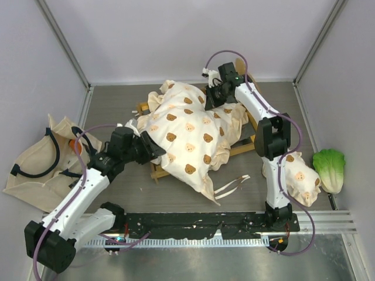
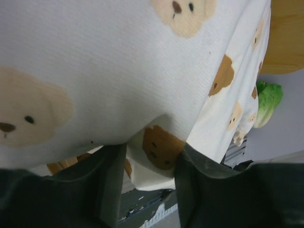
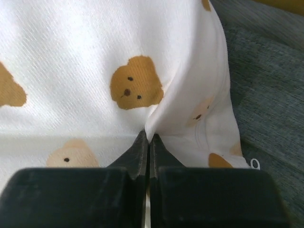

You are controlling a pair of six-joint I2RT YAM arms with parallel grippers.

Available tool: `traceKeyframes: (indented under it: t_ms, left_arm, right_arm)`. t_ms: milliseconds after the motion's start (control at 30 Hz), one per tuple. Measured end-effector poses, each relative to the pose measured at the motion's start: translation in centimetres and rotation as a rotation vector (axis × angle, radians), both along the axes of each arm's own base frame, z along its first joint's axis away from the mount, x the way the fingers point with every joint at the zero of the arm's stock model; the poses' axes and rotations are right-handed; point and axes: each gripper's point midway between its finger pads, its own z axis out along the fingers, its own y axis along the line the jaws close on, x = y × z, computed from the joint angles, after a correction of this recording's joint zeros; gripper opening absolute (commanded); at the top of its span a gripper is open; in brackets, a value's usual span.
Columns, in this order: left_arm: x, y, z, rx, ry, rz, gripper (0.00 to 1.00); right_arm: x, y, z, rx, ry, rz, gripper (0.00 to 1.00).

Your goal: Set up the pet bed

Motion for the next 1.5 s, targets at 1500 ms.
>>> traceKeyframes:
  t_ms: [1500]
  left_arm:
    - [17.3, 1.1, 2.4, 0.014, -0.007, -0.172, 0.00]
  right_arm:
    - [-6.6, -10.8, 12.2, 0.109, -0.253, -0.533, 0.01]
